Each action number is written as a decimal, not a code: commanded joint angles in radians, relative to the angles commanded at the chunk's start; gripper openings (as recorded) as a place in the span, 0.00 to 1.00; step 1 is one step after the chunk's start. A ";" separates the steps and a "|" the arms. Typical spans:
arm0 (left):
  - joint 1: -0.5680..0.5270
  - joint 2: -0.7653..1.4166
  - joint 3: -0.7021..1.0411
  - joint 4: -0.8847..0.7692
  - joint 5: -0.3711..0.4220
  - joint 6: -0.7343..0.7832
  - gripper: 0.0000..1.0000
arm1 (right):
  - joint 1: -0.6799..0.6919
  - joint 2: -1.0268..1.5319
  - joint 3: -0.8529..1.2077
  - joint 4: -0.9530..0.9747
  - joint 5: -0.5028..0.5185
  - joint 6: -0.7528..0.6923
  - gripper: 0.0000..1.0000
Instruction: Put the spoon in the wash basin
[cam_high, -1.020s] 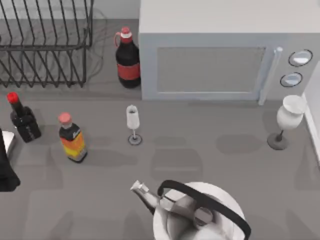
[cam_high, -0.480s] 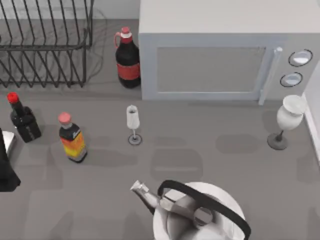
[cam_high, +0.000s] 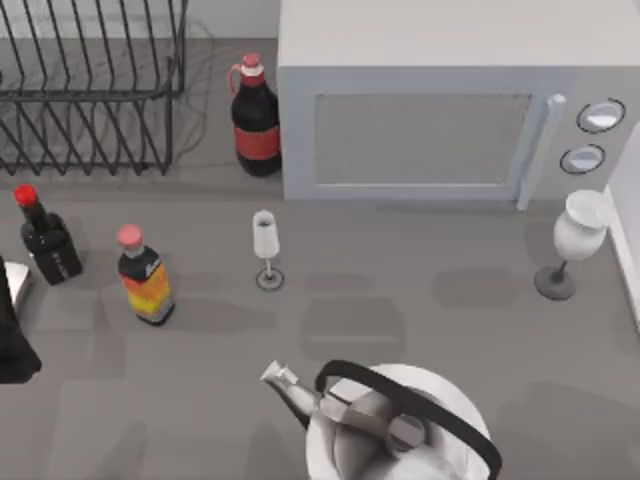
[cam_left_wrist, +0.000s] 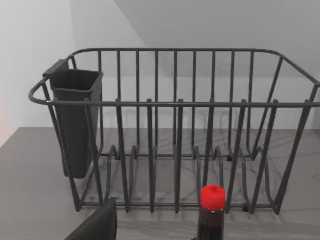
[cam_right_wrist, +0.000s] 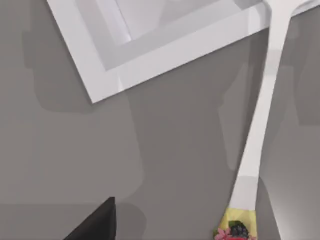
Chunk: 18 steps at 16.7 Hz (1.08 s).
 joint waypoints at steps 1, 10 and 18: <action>0.000 0.000 0.000 0.000 0.000 0.000 1.00 | -0.010 0.065 0.044 -0.046 0.000 0.017 1.00; 0.000 0.000 0.000 0.000 0.000 0.000 1.00 | -0.043 0.245 0.196 -0.183 0.003 0.072 1.00; 0.000 0.000 0.000 0.000 0.000 0.000 1.00 | -0.045 0.424 0.152 0.055 0.000 0.064 1.00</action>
